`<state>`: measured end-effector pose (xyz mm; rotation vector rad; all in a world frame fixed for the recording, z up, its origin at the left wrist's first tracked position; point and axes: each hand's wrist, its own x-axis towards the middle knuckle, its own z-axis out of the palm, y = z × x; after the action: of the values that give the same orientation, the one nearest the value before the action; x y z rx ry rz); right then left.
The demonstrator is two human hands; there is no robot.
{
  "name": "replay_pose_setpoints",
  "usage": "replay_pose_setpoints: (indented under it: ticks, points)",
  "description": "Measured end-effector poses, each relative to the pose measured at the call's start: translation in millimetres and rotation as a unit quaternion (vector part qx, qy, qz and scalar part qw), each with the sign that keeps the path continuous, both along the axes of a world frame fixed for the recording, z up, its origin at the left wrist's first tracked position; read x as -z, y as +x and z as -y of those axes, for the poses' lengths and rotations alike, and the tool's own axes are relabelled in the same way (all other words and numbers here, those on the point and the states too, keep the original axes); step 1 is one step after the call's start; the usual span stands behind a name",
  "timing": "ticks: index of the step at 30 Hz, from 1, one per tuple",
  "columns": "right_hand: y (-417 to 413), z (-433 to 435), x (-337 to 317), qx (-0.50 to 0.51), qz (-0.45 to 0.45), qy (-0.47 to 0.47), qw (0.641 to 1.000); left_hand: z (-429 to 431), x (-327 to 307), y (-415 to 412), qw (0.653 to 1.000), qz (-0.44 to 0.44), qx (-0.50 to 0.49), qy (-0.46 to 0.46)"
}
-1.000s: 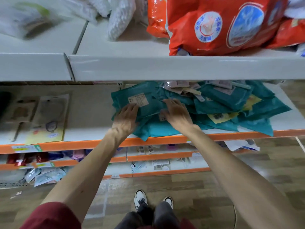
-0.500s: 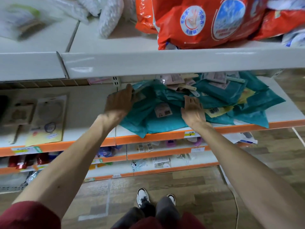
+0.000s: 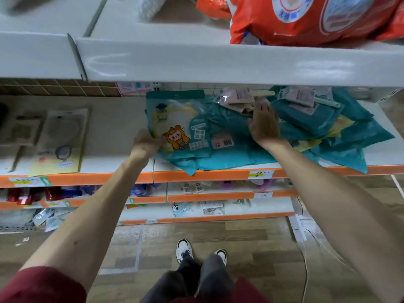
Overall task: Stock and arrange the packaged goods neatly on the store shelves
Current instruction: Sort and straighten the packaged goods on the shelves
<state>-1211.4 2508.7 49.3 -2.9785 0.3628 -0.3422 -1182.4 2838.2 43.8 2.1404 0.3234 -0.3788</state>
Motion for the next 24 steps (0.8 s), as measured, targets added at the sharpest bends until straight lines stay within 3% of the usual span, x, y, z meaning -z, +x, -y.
replay_pose_setpoints:
  ticks: [4, 11, 14, 19, 24]
  points:
    - [27.1, 15.1, -3.1, -0.046, -0.023, -0.014, 0.999, 9.3, 14.0, -0.4, 1.0, 0.019, -0.004, 0.015]
    - [83.9, 25.3, 0.9, -0.098, -0.218, -0.048, 0.97, 14.2, 21.6, 5.0, 0.999, 0.034, 0.009, 0.029]
    - [87.1, 24.0, -4.2, -0.12, -0.203, -0.054, 0.97, 14.0, 23.6, 3.4, 0.999, 0.029, 0.003, 0.019]
    - [52.9, -8.2, -6.2, -0.127, -0.111, -0.216, 0.962, 16.1, 24.2, 0.7, 0.999, 0.037, 0.0, 0.04]
    - [18.0, -17.9, -7.3, -0.15, -0.098, -0.205, 0.962, 14.9, 16.4, 3.2, 0.998, 0.022, 0.014, 0.052]
